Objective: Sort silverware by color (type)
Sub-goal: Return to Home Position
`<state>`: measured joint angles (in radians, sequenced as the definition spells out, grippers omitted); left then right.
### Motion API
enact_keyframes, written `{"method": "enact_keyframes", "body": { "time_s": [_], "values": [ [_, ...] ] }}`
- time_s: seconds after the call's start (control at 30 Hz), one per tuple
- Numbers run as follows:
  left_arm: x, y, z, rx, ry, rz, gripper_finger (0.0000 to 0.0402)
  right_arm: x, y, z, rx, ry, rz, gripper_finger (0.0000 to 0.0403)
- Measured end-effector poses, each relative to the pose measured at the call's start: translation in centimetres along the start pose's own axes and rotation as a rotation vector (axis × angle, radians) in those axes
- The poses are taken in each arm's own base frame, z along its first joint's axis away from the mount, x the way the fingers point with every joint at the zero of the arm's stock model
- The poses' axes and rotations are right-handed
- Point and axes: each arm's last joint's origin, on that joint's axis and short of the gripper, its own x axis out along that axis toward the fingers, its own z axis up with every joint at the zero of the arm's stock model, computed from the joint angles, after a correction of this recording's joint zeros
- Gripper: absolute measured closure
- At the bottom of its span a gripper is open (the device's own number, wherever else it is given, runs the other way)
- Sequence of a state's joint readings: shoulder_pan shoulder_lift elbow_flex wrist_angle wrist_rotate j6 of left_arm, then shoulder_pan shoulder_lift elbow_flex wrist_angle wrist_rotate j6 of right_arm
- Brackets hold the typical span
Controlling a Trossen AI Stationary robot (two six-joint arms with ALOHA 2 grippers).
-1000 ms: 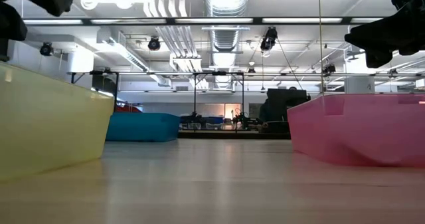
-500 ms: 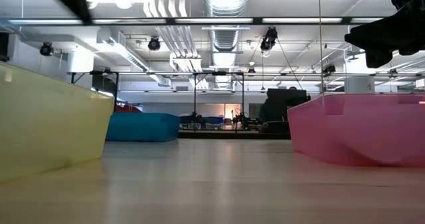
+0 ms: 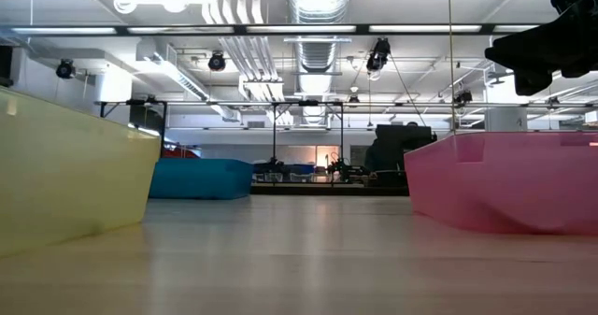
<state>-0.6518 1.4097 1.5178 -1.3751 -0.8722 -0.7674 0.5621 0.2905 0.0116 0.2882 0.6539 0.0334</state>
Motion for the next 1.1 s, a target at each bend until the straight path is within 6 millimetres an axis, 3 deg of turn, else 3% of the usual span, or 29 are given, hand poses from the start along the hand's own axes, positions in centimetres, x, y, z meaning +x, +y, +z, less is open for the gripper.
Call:
{"method": "enact_keyframes", "body": {
  "time_s": [0.43, 0.6, 0.8, 0.97, 1.1],
  "values": [
    [-3.3, 5.8, -0.3, -0.038, -0.095, -0.072, 0.0311, 0.0, 0.0, 0.0, 0.000, 0.000, 0.000, 0.0316],
    [-4.5, 8.5, -0.6, -0.069, -0.207, 0.035, 0.0311, 0.0, 0.0, 0.0, 0.000, 0.000, 0.000, 0.0316],
    [-5.9, 11.9, -1.2, -0.239, -0.343, 0.126, 0.0311, 0.0, 0.0, 0.0, 0.000, 0.000, 0.000, 0.0316],
    [-6.9, 14.6, -2.0, -0.492, -0.425, 0.118, 0.0311, 0.0, 0.0, 0.0, 0.000, 0.000, 0.000, 0.0316],
    [-7.4, 16.1, -2.7, -0.550, -0.441, 0.100, 0.0311, 0.0, 0.0, 0.0, 0.000, 0.000, 0.000, 0.0316]
  ]
}}
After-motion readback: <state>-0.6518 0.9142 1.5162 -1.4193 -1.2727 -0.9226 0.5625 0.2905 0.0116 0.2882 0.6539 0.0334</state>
